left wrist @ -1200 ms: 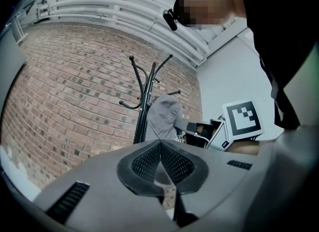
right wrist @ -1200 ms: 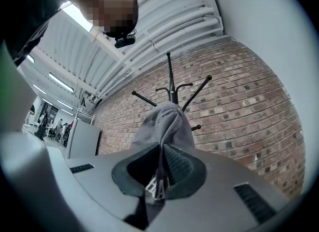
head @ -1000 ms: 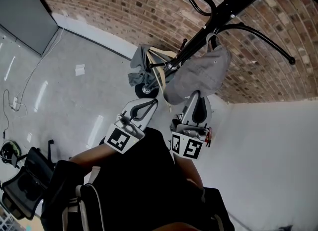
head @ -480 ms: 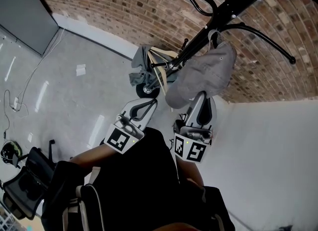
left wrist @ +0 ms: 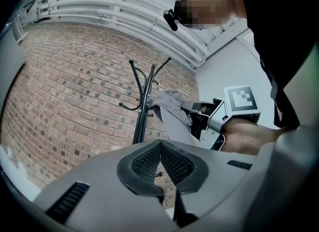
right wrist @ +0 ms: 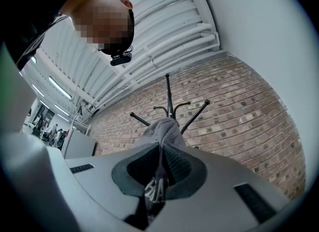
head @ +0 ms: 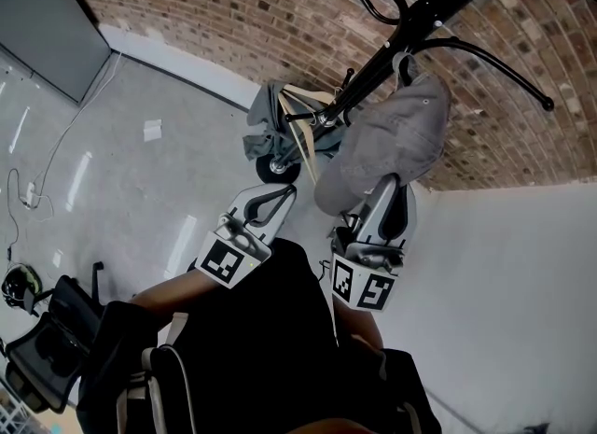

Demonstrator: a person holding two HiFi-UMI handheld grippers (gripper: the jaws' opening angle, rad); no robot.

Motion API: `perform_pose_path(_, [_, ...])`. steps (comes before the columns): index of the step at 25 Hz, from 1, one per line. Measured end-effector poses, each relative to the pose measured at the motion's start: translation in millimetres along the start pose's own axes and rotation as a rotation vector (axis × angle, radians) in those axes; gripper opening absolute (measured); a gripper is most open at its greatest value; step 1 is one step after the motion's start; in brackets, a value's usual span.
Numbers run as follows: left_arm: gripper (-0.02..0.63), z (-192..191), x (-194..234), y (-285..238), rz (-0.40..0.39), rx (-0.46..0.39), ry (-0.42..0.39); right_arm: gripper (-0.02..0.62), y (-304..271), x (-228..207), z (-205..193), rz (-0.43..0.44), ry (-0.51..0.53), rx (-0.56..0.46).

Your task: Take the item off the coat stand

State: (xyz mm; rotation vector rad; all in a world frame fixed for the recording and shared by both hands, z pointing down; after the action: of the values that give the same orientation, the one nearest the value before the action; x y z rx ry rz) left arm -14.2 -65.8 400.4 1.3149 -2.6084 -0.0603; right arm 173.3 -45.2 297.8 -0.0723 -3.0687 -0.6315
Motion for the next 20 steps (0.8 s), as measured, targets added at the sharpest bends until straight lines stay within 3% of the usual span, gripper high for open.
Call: perform_pose_path(20, [0.018, 1, -5, 9, -0.031, 0.015, -0.014, 0.037, 18, 7, 22, -0.022, 0.023, -0.069])
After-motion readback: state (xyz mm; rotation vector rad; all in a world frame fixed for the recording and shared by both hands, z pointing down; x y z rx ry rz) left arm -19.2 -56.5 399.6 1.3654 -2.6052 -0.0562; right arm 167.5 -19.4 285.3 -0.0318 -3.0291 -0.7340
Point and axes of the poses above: the fingertips, and each gripper's own axes: y backward along the fingers, x to its left, z out of its top, the point moved 8 cm from there along y, backward along the fingers, and after that the axes turned 1 degree about z, right-handed, at the moved point
